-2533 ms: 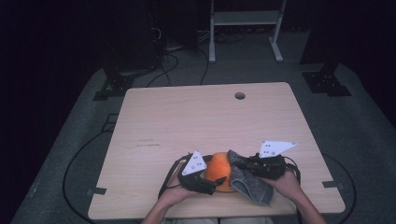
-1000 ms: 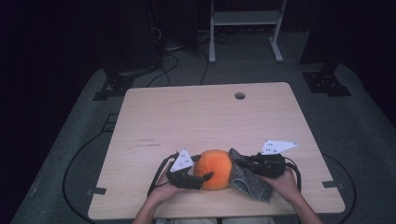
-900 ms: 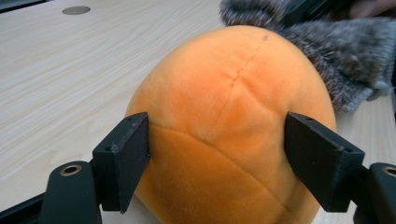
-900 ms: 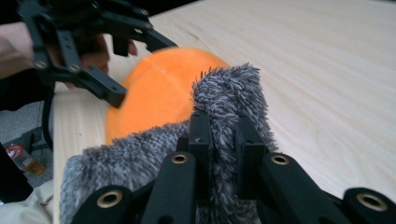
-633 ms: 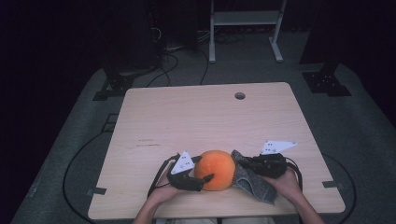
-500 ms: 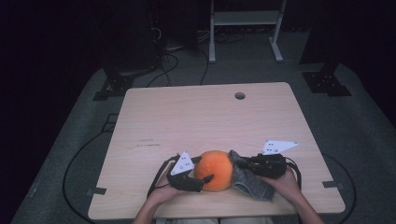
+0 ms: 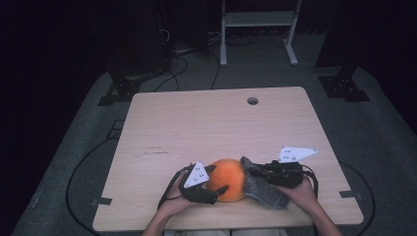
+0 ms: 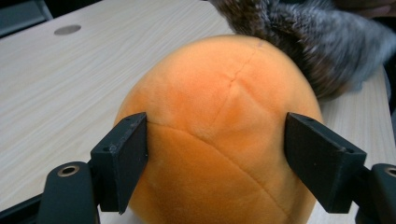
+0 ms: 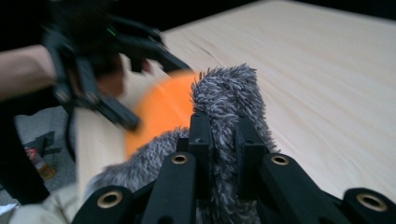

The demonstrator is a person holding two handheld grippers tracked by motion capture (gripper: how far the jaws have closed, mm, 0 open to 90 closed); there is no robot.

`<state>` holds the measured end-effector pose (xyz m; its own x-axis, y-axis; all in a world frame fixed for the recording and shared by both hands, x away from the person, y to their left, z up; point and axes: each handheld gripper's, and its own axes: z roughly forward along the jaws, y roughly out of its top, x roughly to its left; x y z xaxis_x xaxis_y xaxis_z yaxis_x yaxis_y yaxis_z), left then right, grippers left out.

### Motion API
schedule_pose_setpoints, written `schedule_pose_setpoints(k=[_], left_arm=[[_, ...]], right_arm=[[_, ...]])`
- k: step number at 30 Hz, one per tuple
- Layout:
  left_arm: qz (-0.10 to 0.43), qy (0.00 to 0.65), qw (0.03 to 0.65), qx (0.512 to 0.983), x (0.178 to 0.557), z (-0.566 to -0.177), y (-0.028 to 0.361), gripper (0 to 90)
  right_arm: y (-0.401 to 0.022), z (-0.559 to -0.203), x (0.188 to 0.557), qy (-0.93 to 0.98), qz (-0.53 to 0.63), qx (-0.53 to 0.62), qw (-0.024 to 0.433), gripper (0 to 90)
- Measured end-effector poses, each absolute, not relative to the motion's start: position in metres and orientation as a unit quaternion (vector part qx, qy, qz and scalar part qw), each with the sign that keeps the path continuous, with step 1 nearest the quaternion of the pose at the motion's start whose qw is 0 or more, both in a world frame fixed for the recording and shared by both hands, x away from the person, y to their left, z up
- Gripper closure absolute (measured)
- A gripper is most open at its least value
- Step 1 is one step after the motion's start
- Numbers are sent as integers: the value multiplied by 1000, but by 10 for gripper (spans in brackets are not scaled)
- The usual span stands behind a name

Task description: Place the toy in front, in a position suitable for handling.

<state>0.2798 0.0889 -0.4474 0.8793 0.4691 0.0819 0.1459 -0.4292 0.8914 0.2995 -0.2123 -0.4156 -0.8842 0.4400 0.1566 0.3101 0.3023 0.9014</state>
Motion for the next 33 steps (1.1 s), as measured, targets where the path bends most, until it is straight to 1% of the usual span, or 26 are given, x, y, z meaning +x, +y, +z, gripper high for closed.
schedule_pose_setpoints(k=[2, 4, 6, 7, 9, 10, 13, 15, 17, 18, 19, 20, 21, 24, 26, 28, 29, 30, 31, 32, 33], left_arm=[[173, 173, 494, 834, 275, -446, 82, 230], [188, 159, 482, 841, 271, -444, 78, 233], [183, 159, 486, 840, 271, -444, 79, 232], [176, 164, 493, 836, 272, -443, 81, 215], [142, 207, 520, 816, 279, -441, 85, 161], [124, 240, 524, 807, 283, -440, 87, 131], [106, 268, 502, 815, 291, -442, 86, 82], [97, 271, 509, 811, 291, -445, 87, 104], [105, 263, 512, 811, 288, -446, 87, 202], [116, 254, 510, 814, 286, -445, 86, 236], [125, 248, 507, 816, 284, -444, 85, 269], [134, 242, 505, 817, 282, -443, 83, 283], [139, 238, 503, 819, 281, -442, 82, 287], [158, 220, 496, 825, 275, -439, 75, 287], [166, 199, 498, 827, 271, -439, 71, 282], [170, 184, 500, 829, 269, -441, 69, 233], [166, 189, 499, 829, 270, -442, 70, 178], [158, 194, 500, 829, 273, -442, 71, 124], [148, 201, 506, 826, 277, -442, 74, 89], [145, 212, 509, 822, 280, -442, 76, 80], [141, 221, 506, 822, 282, -442, 77, 43]], right_arm=[[-201, -411, 296, 805, 551, 214, 53, 796], [-189, -411, 293, 815, 541, 200, 60, 795], [-185, -413, 294, 821, 530, 198, 68, 795], [-187, -415, 296, 821, 530, 202, 66, 796], [-191, -418, 297, 819, 528, 214, 69, 796], [-192, -419, 298, 819, 527, 217, 69, 796], [-193, -419, 297, 822, 525, 209, 67, 796], [-192, -419, 296, 825, 523, 204, 68, 796], [-195, -419, 297, 826, 517, 210, 75, 796], [-197, -419, 298, 827, 514, 214, 81, 796], [-200, -420, 300, 827, 503, 228, 100, 796], [-203, -421, 300, 828, 495, 240, 110, 797], [-208, -422, 302, 826, 494, 251, 106, 798], [-211, -416, 298, 813, 522, 241, 89, 799], [-206, -408, 294, 800, 556, 217, 66, 799], [-196, -407, 293, 814, 539, 202, 72, 798], [-191, -411, 293, 822, 528, 198, 75, 799], [-191, -414, 294, 822, 531, 197, 68, 799], [-191, -414, 294, 823, 529, 196, 66, 799], [-191, -414, 293, 826, 526, 192, 70, 799], [-192, -413, 292, 828, 523, 189, 72, 799]])
